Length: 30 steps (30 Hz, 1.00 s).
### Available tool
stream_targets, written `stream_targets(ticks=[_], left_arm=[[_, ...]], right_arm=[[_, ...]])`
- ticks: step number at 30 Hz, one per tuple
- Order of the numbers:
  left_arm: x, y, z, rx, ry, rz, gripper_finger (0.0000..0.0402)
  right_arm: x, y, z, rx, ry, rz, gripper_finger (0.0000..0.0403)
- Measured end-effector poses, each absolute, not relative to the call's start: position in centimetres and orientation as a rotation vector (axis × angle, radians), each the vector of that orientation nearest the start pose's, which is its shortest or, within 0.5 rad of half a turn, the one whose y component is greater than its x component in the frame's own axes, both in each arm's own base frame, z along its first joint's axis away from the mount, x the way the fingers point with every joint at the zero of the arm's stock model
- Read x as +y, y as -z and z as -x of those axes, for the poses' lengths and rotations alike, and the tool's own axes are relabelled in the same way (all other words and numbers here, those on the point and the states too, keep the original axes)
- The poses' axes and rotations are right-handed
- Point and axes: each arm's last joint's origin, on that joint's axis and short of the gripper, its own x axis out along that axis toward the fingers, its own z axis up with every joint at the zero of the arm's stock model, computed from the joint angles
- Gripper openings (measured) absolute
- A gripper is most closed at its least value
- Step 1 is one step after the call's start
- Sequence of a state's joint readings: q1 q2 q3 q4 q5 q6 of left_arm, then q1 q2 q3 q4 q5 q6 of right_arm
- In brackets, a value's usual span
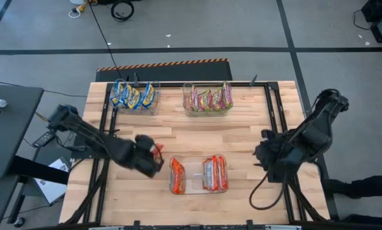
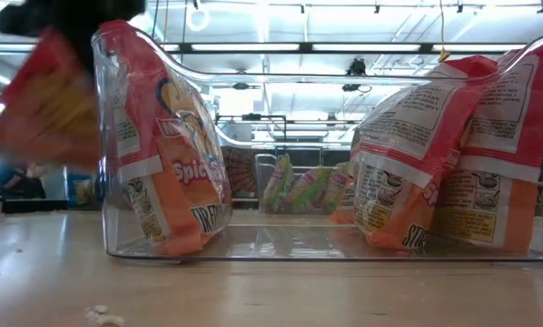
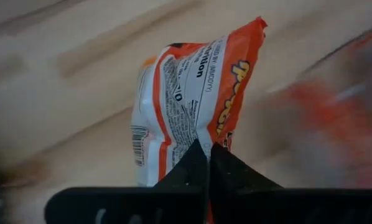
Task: Sort Maruchan noodles
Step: Put the orange noodle pack into the bottom transparent bin
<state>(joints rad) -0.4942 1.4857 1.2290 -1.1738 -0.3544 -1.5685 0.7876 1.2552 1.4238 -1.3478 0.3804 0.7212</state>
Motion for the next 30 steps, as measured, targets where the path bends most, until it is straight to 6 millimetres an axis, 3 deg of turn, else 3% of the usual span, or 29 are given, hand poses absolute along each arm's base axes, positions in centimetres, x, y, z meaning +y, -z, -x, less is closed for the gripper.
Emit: stream_targets(ticks=[5, 9, 12, 16, 23, 30], left_arm=[[-10.6, -31.8, -24.5, 0.573, -0.719, 1.003, 0.0004], [-11.0, -35.2, -26.0, 0.148, -0.601, 1.067, 0.0004], [-11.9, -36.7, -27.4, -0.036, -0.523, 1.102, 0.0004], [-13.4, -36.1, -29.2, -0.113, -0.467, 1.159, 0.0003], [-16.9, -33.0, -31.3, -0.095, -0.442, 1.312, 0.0002], [-20.3, -33.9, -33.3, -0.09, -0.37, 1.443, 0.0002]], right_arm=[[12.8, -40.7, -14.7, 0.793, -0.025, 0.03, 0.0174], [11.4, -44.0, -12.8, 0.489, -0.11, -0.074, 0.0168], [10.1, -44.9, -11.5, 0.377, -0.138, -0.143, 0.0163], [9.0, -44.5, -10.6, 0.368, -0.117, -0.194, 0.016], [9.1, -43.6, -10.6, 0.401, -0.107, -0.197, 0.0159], [9.0, -43.3, -10.7, 0.43, -0.093, -0.172, 0.0159]])
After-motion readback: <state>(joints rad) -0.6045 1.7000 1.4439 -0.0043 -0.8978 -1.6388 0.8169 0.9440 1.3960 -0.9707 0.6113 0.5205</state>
